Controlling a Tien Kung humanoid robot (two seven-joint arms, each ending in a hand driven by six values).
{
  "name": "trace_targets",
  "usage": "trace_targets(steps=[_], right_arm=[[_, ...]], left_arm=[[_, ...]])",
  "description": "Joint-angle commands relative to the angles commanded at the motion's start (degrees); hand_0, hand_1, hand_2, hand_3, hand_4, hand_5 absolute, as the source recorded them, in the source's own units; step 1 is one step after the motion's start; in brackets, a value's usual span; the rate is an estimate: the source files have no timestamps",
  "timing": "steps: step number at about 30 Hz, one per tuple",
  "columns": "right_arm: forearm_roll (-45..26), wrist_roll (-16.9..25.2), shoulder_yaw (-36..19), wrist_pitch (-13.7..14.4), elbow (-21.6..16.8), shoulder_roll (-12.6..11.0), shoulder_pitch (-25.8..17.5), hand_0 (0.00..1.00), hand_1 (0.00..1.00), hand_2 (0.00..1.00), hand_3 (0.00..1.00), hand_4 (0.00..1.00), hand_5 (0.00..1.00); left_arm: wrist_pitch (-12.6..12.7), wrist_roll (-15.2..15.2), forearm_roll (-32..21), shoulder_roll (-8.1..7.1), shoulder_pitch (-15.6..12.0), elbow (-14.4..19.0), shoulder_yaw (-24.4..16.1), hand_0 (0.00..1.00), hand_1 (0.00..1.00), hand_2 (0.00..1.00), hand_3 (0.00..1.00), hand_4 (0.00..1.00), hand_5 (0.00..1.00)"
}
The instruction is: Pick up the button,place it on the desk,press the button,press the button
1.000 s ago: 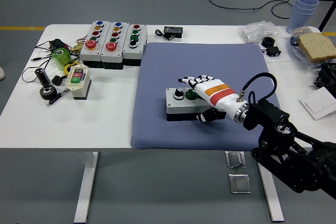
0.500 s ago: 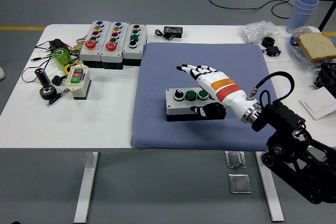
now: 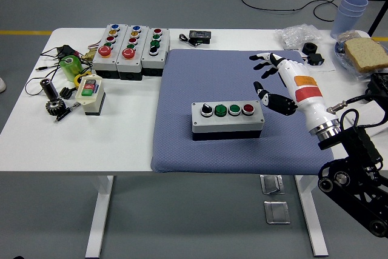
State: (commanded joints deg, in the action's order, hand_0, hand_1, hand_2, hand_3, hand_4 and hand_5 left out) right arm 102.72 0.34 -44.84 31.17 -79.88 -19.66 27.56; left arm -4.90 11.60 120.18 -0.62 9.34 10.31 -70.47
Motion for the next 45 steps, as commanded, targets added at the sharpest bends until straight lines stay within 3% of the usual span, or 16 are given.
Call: trace_targets(steps=[2,8,11,12,22,45], right_arm=[[0.9,-0.8,0.0,-1.9,0.0,0.0,-0.1,0.211,0.002,0.245,0.575,0.522,0.002],[4.4,-4.3,0.2,-11.2,0.4,0.2,-0.2,0.209,0.002,0.240,0.577,0.558,0.002],[5.0,-4.8,0.4,-13.6,0.6,0.4,-0.2,0.209,0.002,0.240,0.577,0.558,0.002],[5.1,-5.0,0.5,-13.9,0.6,0.4,-0.1,0.217,0.002,0.245,0.591,0.596,0.002],[7.3,-7.8,0.3,-13.8,1.5,0.6,-0.2,0.218,0.002,0.244,0.594,0.604,0.002],[9.2,-8.0,0.7,-16.0,3.9,0.5,-1.0,0.224,0.002,0.248,0.598,0.573,0.002]], left_arm=[[0.0,0.0,-0.1,0.00,0.0,0.0,0.0,0.651,0.633,0.635,0.553,0.327,0.862],[0.0,0.0,-0.2,0.03,0.0,0.0,0.1,0.651,0.633,0.635,0.552,0.326,0.860],[-0.1,0.0,-0.2,0.06,-0.1,0.0,0.0,0.651,0.633,0.635,0.552,0.326,0.860],[-0.1,-0.1,-0.1,0.06,-0.1,0.0,0.0,0.651,0.633,0.635,0.552,0.326,0.858],[-0.2,0.0,0.3,0.09,-0.4,0.0,-0.1,0.651,0.633,0.635,0.552,0.324,0.859],[-0.3,-0.1,0.4,0.10,-0.8,0.0,0.3,0.651,0.633,0.635,0.552,0.326,0.858]])
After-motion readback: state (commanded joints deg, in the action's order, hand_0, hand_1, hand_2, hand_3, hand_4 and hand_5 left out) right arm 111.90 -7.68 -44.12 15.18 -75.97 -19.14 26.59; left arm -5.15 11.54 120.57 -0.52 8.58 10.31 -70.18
